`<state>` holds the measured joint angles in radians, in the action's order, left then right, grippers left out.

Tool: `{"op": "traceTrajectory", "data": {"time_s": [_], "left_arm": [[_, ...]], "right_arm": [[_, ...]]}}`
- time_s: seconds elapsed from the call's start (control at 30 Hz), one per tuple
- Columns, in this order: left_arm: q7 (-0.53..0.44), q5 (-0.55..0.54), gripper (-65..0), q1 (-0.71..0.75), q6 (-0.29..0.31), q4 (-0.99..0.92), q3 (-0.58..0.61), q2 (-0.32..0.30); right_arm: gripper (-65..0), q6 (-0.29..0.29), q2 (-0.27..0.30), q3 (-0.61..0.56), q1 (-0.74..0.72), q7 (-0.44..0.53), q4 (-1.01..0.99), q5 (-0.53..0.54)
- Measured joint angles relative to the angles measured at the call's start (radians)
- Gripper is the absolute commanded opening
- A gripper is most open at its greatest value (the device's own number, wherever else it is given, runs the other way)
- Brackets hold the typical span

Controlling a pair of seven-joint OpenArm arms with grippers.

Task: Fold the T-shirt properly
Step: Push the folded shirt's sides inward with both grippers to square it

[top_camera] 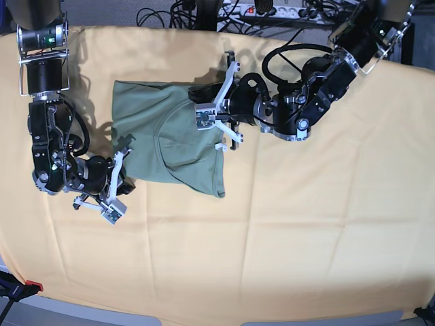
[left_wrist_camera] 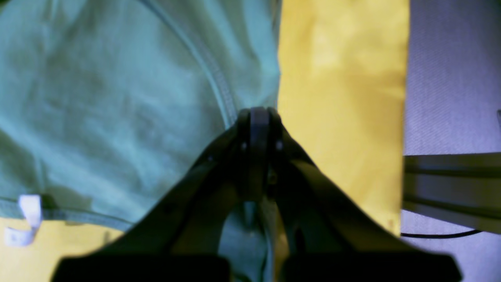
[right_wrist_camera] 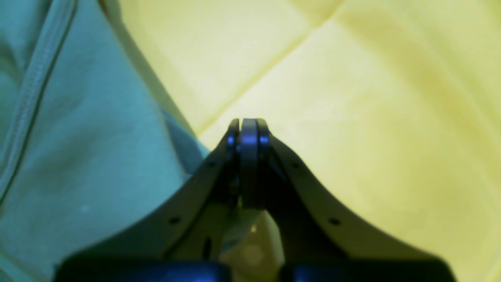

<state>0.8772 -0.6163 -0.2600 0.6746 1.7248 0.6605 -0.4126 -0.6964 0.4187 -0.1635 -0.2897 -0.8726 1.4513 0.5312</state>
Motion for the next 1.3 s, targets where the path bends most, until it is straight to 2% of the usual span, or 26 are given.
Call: {"op": "traceTrajectory", "data": {"time_s": [0.13,0.27,0.37,0.43,0.57,0.63,0.73,0.83,0.93,1.03,1.17,1.3], "left_arm": [[-0.052,0.042,-65.0,-0.007,-0.002,-0.055,0.0,0.0],[-0.096,0.018,-65.0,-0.055,-0.002,-0.154,0.0,0.003],[-0.151,0.068,-65.0,-0.102,-0.003,-0.215,0.0,0.011],[-0.19,0.1,-65.0,-0.133,-0.032,-0.254,0.001,0.01],[-0.27,0.21,-65.0,-0.217,-0.09,-0.336,0.002,0.01],[-0.301,0.297,-65.0,-0.259,-0.131,-0.363,0.002,0.006],[-0.333,0.318,-65.0,-0.314,-0.218,-0.373,0.001,-0.007],[-0.309,0.304,-65.0,-0.353,-0.224,-0.37,0.0,-0.002],[-0.212,0.185,-65.0,-0.363,-0.212,-0.365,-0.002,0.001],[-0.09,-0.061,-65.0,-0.355,-0.087,-0.334,-0.054,-0.008],[0.034,-0.385,-65.0,-0.337,0.022,-0.294,-0.188,-0.024],[0.175,-0.61,-65.0,-0.283,0.015,-0.293,-0.34,-0.036]], "right_arm": [[-65.0,0.0,0.024,-0.023,0.01,-0.068,0.0,0.052],[-65.0,0.0,0.09,-0.023,0.007,-0.09,0.002,0.219],[-65.0,0.001,0.149,-0.021,0.041,-0.118,0.004,0.352],[-65.0,0.001,0.174,-0.019,0.088,-0.127,0.005,0.441],[-65.0,0.001,0.19,-0.009,0.163,-0.133,0.02,0.46],[-65.0,0.001,0.191,0.036,0.206,-0.145,0.056,0.492],[-65.0,0.004,0.193,0.152,0.298,-0.219,0.141,0.57],[-65.0,-0.006,0.185,0.27,0.364,-0.204,0.24,0.543],[-65.0,0.001,0.163,0.341,0.361,-0.037,0.255,0.422],[-65.0,0.004,0.161,0.357,0.359,0.093,0.243,0.283],[-65.0,0.0,0.087,0.356,0.335,0.103,0.198,0.224],[-65.0,0.0,0.043,0.349,0.271,0.111,0.11,0.229]]}}
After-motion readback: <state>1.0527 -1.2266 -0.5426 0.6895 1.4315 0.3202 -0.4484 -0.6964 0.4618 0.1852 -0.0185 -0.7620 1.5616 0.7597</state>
